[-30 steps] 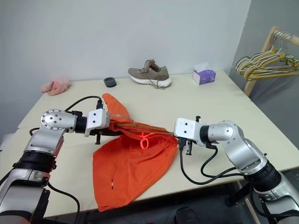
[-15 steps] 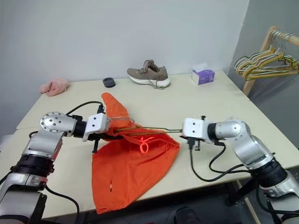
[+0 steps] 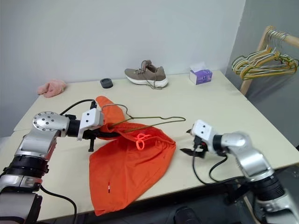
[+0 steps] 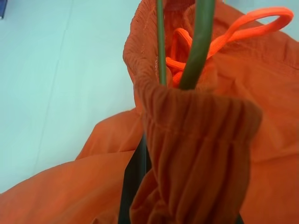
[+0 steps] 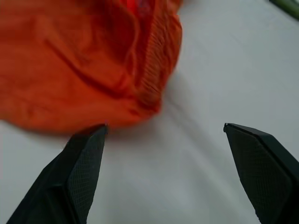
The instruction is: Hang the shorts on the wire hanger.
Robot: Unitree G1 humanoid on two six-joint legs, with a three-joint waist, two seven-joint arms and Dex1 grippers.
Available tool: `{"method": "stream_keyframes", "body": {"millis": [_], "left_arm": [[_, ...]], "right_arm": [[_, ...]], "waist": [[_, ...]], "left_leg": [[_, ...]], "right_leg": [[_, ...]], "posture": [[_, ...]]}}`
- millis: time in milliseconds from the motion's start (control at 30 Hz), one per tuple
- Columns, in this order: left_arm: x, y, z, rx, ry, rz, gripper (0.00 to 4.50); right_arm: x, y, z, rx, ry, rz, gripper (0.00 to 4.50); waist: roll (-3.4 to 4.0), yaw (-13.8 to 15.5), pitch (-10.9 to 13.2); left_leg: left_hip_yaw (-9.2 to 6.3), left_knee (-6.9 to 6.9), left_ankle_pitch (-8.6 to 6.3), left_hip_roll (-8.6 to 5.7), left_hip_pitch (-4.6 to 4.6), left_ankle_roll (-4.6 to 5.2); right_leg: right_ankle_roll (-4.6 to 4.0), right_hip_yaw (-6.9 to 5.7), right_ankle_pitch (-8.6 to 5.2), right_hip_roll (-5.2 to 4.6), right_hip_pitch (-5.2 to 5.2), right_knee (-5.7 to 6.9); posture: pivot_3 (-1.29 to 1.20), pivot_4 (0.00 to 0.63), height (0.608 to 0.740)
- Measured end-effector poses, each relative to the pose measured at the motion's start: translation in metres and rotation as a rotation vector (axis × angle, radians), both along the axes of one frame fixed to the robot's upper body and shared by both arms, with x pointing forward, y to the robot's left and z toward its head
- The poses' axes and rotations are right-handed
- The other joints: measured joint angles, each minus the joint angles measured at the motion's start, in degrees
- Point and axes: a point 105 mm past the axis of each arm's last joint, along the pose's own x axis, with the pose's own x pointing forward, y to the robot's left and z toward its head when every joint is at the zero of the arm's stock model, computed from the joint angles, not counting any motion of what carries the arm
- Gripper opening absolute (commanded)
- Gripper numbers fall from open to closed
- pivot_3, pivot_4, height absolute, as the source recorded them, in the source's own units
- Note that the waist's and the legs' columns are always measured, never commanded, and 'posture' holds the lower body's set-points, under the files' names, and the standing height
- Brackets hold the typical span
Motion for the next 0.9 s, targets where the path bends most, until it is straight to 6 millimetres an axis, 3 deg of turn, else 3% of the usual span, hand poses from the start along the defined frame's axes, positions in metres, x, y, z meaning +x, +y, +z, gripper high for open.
{"method": "stream_keyframes", "body": {"millis": [267,400,700,900], "left_arm": [[0.0,0.001,0.001,-0.002,0.001,0.016,0.0],[0.0,0.001,0.001,-0.004,-0.002,0.018,0.0],[-0.011,-0.002,-0.002,-0.086,0.059,0.044,0.0],[-0.025,0.009,0.013,-0.165,0.164,0.098,0.0]], "right_arm": [[0.012,0.014,-0.013,0.059,0.095,-0.152,4.26],[0.014,0.02,-0.027,0.042,0.158,-0.177,3.35],[0.025,0.02,-0.029,0.088,0.161,-0.285,0.17],[0.038,0.008,-0.009,0.201,0.171,-0.343,0.08]], "waist": [[-0.03,0.66,-0.02],[-0.03,0.7,-0.02],[-0.02,0.73,-0.01],[-0.01,0.73,0.0]], "left_leg": [[0.0,0.05,0.0,-0.01,0.0,0.0],[0.0,0.0,0.0,-0.01,-0.01,0.0],[0.0,0.0,0.0,0.0,-0.03,0.0],[0.01,-0.01,0.0,-0.01,-0.03,0.0]], "right_leg": [[0.05,0.01,0.03,0.0,0.01,-0.04],[-0.05,0.02,0.09,0.01,-0.04,-0.04],[-0.05,0.03,0.09,0.0,-0.07,-0.03],[-0.05,0.04,0.08,0.03,-0.07,-0.03]], "posture": [[-0.3,0.0,0.74],[-0.3,0.0,0.74],[-0.3,0.0,0.74],[-0.29,0.0,0.74]]}}
